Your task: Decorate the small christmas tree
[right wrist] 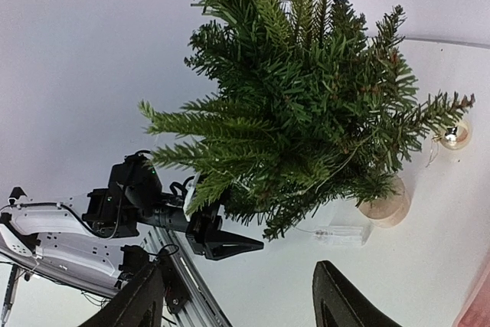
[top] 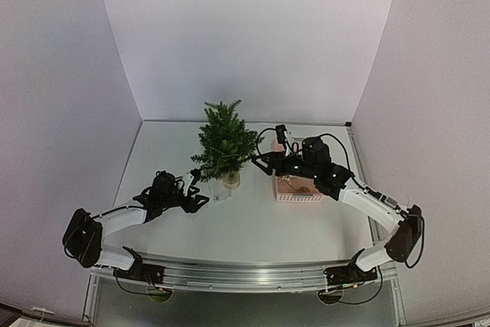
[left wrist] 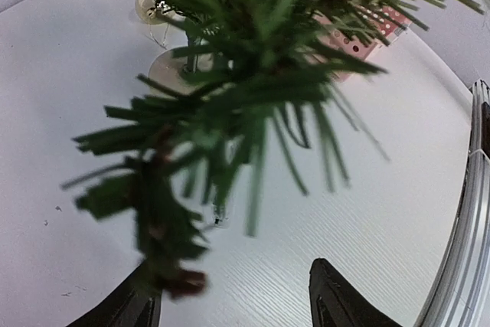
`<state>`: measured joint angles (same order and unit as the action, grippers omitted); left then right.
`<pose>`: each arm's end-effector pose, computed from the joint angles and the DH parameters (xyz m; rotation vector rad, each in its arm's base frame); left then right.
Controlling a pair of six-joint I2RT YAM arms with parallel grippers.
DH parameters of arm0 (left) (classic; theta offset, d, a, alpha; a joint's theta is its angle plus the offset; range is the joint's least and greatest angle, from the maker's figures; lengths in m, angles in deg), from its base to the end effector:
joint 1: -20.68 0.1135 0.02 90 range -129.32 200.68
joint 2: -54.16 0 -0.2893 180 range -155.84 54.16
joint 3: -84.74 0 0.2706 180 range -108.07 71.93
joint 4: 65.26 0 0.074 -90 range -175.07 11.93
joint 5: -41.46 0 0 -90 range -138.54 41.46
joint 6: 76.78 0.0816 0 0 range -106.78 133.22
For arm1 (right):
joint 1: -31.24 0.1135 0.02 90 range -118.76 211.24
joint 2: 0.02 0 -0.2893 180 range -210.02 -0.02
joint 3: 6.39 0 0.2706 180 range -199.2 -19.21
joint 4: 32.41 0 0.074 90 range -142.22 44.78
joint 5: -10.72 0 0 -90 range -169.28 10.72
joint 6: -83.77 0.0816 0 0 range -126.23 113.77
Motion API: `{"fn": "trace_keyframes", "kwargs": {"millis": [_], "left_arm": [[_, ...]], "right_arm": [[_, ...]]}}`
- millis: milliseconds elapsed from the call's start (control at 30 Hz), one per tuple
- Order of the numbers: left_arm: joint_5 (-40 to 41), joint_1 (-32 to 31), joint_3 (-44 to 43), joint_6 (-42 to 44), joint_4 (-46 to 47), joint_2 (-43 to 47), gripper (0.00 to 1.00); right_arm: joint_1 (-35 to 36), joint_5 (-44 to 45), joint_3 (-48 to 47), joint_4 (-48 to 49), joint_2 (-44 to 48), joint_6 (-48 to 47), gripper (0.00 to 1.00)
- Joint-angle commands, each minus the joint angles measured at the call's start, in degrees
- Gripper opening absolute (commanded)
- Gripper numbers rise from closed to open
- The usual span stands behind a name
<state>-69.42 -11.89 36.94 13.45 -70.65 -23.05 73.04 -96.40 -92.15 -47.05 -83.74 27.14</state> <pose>0.2498 -0.1941 0.1770 0.8290 2.0619 -0.7135 0.2875 0.2893 0.3775 -0.3750 1.9128 1.1764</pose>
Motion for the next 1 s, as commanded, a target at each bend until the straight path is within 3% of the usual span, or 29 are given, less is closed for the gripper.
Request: {"fn": "trace_keyframes", "kwargs": {"millis": [0, 300, 467, 700, 967], "left_arm": [[-0.3, -0.9, 1.0, -1.6, 14.2, -2.8, 0.66], [3.0, -1.1, -0.5, -4.0, 19.1, -9.5, 0.44], [3.6, -1.0, -1.3, -6.6, 18.1, -9.5, 0.4], [-1.0, -1.9, 5.6, -13.5, 24.1, -2.6, 0.52], [9.1, -4.0, 12.8, -13.3, 38.4, -2.8, 0.75]], "right_arm": [[0.2, 1.9, 1.0, 1.0, 3.1, -4.8, 0.65], [0.1, 2.8, 2.1, 1.3, 4.4, -7.5, 0.64], [0.2, 2.3, 2.7, 3.2, 4.8, -7.0, 0.64], [0.2, 2.7, 5.9, 6.1, 7.3, -6.1, 0.64], [0.1, 2.9, 5.7, 6.9, 8.2, -8.2, 0.64]]}}
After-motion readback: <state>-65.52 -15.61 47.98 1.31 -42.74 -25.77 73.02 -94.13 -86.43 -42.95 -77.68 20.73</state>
